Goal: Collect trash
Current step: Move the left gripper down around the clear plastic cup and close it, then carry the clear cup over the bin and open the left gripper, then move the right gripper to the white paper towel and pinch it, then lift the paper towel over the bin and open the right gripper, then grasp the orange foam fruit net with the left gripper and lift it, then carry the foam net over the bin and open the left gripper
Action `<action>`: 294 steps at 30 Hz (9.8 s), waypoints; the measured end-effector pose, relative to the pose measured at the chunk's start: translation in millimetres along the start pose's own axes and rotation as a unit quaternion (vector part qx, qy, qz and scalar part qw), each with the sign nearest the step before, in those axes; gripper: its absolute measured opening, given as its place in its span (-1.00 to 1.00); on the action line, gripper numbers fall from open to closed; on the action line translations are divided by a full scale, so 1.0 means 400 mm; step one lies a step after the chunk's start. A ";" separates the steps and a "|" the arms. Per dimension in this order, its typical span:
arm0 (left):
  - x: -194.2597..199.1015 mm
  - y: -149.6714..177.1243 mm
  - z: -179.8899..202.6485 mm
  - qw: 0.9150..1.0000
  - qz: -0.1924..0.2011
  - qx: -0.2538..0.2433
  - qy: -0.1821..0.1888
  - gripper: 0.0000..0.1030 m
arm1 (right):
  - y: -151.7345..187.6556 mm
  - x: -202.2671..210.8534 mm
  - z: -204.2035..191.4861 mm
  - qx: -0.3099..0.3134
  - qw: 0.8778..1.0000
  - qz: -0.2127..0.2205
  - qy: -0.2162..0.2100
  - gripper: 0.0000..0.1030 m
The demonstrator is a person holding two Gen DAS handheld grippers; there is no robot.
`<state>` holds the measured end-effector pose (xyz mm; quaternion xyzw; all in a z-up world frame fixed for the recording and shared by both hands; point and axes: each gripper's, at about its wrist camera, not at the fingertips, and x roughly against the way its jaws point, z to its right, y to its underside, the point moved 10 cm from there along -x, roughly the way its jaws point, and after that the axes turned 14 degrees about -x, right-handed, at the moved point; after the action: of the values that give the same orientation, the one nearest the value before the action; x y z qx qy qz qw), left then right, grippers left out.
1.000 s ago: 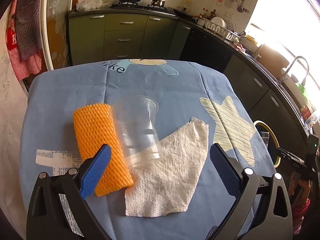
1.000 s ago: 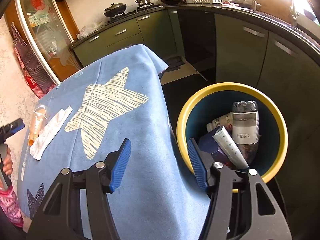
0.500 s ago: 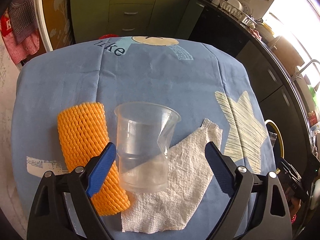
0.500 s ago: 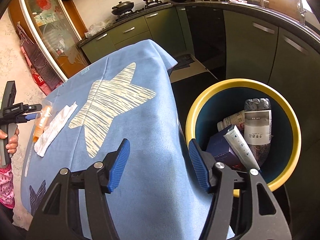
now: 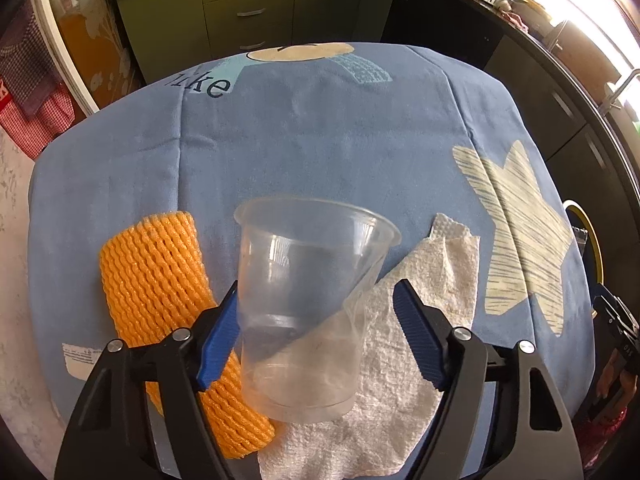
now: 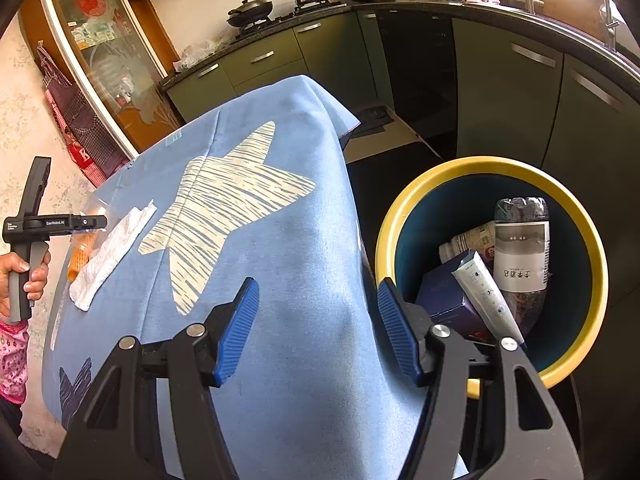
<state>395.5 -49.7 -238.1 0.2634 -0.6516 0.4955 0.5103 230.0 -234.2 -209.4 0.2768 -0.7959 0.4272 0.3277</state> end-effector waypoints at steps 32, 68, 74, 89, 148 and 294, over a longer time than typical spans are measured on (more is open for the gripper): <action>0.230 -0.066 0.449 0.979 0.089 -0.169 0.074 0.24 | -0.028 0.195 0.184 -0.066 0.993 0.085 0.050 0.15; 0.121 -0.246 0.977 0.940 0.160 -0.246 0.173 0.77 | 0.009 0.312 0.420 -0.138 0.980 0.115 0.086 0.22; 0.252 -0.147 0.816 0.943 0.207 -0.217 0.146 0.80 | 0.013 0.293 0.376 -0.123 0.983 0.106 0.087 0.22; 0.365 0.242 0.246 0.973 0.224 -0.059 -0.005 0.88 | 0.014 0.067 -0.073 0.051 0.999 0.011 0.016 0.22; 0.333 0.398 0.110 0.973 0.229 0.013 -0.009 0.90 | -0.001 0.105 -0.394 0.131 0.990 0.056 -0.014 -0.91; 0.300 0.003 0.602 0.962 0.236 -0.131 -0.023 0.91 | 0.062 0.268 0.242 -0.067 0.989 0.099 0.091 0.29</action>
<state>256.4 -250.0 -124.4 0.0436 -0.7661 0.5060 0.3940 116.9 -323.1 -181.1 0.1341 -0.8130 0.4268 0.3727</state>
